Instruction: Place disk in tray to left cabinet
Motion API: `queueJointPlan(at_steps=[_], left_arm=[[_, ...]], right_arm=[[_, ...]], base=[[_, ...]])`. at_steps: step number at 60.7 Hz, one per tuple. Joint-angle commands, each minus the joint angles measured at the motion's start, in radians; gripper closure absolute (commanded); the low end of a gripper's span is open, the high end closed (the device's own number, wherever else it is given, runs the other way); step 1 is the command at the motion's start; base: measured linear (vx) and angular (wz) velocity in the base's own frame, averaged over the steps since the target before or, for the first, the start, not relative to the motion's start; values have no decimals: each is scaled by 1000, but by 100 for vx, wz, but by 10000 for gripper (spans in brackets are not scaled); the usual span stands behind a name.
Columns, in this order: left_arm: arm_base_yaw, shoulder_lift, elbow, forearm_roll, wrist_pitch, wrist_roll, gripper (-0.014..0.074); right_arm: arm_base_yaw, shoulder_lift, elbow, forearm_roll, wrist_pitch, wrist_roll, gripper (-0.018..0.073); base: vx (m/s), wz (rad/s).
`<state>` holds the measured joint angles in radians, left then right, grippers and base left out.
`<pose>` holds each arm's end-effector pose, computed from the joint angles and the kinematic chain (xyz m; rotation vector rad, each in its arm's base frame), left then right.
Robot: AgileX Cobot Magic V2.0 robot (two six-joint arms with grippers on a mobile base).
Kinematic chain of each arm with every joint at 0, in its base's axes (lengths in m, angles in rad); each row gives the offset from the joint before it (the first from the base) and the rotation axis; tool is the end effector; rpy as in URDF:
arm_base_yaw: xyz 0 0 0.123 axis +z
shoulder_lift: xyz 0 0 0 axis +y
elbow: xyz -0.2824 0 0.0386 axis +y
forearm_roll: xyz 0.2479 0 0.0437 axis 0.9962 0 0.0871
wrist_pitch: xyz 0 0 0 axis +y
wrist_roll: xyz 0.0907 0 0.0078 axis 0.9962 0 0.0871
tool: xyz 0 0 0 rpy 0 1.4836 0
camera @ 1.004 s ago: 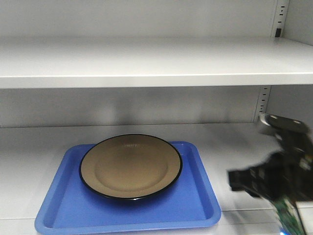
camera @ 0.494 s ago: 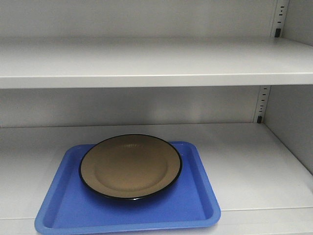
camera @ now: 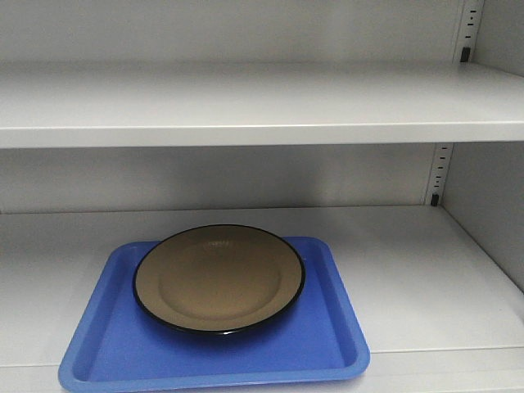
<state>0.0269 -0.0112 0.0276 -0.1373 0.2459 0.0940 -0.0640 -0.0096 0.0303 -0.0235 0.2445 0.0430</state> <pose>0.0554 -0.0016 0.1823 -0.0332 1.7434 -0.0381 0.0554 -0.0041 0.1812 0.0778 1.7471 -0.0370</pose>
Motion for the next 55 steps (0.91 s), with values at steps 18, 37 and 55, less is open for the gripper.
queueJointPlan(at_steps=[18,37,55], left_arm=[[-1,-5,20,-4,-81,-9,585],[-1,-5,20,-4,-81,-9,585],[-1,-5,20,-4,-81,-9,585]], right_arm=[[73,-13,21,7,-111,-97,561],[98,-13,21,1,-99,-97,560],[98,-13,21,1,-99,-97,560]], base=[[0,0],[0,0],[0,0]])
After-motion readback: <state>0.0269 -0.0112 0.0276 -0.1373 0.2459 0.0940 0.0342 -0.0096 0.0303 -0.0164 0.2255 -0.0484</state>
